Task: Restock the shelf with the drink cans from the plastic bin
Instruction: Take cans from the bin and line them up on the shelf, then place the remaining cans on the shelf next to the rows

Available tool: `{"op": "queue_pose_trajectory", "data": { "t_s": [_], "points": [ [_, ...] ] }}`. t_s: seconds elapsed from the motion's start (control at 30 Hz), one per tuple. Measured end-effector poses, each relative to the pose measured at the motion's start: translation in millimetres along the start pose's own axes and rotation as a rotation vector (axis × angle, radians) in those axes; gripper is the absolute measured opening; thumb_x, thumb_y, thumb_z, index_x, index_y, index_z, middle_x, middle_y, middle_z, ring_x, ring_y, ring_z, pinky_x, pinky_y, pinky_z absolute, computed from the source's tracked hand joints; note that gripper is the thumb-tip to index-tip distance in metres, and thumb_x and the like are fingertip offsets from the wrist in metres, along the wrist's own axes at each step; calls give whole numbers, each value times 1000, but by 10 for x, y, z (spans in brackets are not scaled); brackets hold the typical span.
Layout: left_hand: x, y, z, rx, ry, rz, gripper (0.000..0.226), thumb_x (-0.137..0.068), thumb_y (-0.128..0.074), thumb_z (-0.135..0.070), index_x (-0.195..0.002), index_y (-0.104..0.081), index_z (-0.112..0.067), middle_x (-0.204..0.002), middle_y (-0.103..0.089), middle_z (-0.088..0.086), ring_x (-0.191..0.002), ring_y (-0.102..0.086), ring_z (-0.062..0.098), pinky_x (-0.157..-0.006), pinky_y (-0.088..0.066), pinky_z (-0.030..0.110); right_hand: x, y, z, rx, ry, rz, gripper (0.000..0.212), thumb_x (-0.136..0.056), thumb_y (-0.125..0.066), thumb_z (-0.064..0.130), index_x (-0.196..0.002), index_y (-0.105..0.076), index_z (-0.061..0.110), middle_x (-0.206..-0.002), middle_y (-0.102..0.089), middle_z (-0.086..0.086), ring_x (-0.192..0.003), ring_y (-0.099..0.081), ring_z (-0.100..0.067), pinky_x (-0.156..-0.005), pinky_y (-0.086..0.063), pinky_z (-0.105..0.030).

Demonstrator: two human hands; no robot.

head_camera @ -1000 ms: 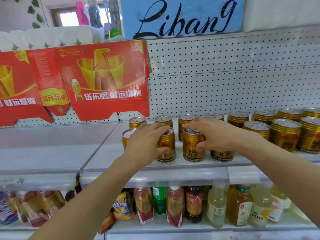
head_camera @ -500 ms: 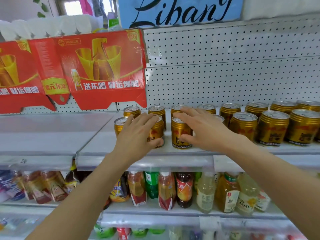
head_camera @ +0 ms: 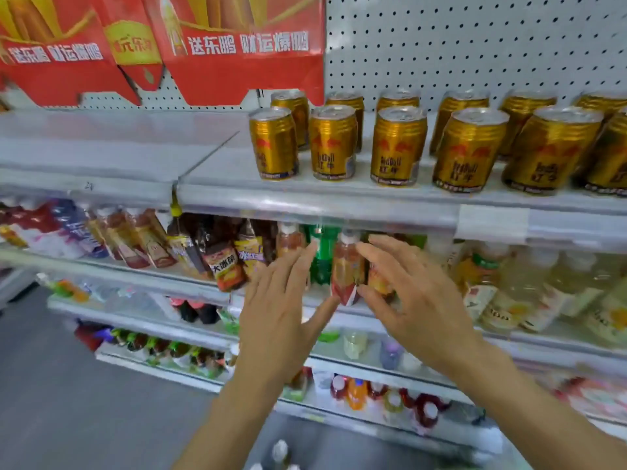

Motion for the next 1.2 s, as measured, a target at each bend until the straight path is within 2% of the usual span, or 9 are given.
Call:
{"op": "queue_pose_trajectory", "data": {
  "t_s": [0.07,0.23,0.43,0.57,0.67,0.83,0.9,1.07,1.2],
  "points": [
    [307,-178,212,16,96,100,67,-90,-47,-58,-144,-42,-19,-132,-56,1,-119,-51,23,-96,-47,39,252,-329,29,-87,-79,91,47,-90,-50,39,-132,-50,20,-129,-57,-3,-107,-61,-23,-76,-57,-36],
    [1032,-564,780,36,247,304,66,-88,-46,-59,-142,-44,-21,-127,-59,0,-114,-55,23,-92,-49,39,810,-1106,162,-141,-199,255,50,-89,-46,44,-135,-49,24,-133,-56,1,-118,-46,-13,-87,-49,-32],
    [1979,-1101,1526,-1,363,462,65,-84,-50,-55,-137,-50,-17,-128,-61,5,-112,-61,29,-94,-49,40,1472,-2147,340,-156,-224,441,49,-88,-45,46,-134,-45,26,-139,-52,-2,-124,-48,-18,-93,-47,-35],
    [2760,-1618,2089,22,547,548,64,-89,-48,-56,-144,-43,-23,-139,-53,-1,-123,-52,24,-98,-44,36,2091,-3004,321,-185,-212,569,55,-89,-43,49,-136,-49,20,-137,-56,-4,-124,-54,-23,-95,-50,-39],
    [3462,-2147,2450,82,709,652,68,-91,-53,-52,-149,-28,-30,-149,-37,-8,-136,-35,16,-106,-32,29,2613,-3651,285,-202,-224,635,55,-83,-53,45,-132,-46,21,-128,-62,-6,-113,-63,-22,-87,-55,-37],
    [4646,-3224,2890,148,847,707,77,-80,-41,-63,-146,-36,-23,-140,-46,-4,-125,-40,17,-99,-35,30,3751,-4937,150,-196,-160,851,63,-72,-75,38,-127,-51,20,-122,-65,-4,-103,-67,-23,-72,-57,-31],
    [5105,-3656,3052,159,926,738,72,-88,-52,-54,-149,-31,-20,-142,-43,-1,-127,-39,20,-99,-33,30,4194,-5460,130,-194,-99,951,69,-66,-82,34,-125,-50,20,-118,-65,-5,-98,-68,-24,-66,-57,-30],
    [6168,-4695,3521,193,1084,779,76,-88,-66,-37,-150,-29,-13,-144,-41,10,-128,-42,34,-102,-35,39,5093,-6665,14,-135,-85,1164,65,-90,-60,35,-146,-29,23,-147,-33,-4,-128,-41,-25,-90,-49,-38],
    [6787,-5367,3804,176,1091,817,83,-83,-72,-34,-151,-27,-15,-147,-36,8,-128,-42,32,-100,-36,39,5566,-7506,-106,-107,-79,1233,76,-88,-64,33,-149,-19,24,-156,-14,-5,-137,-29,-27,-92,-47,-41]
  ]
}}
Point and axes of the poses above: each hand's wrist, its own x-axis away from the middle knuckle, its own y-axis out of the back of the hand, z = x × y, the point moved 7 cm from there along -x, towards the middle knuckle
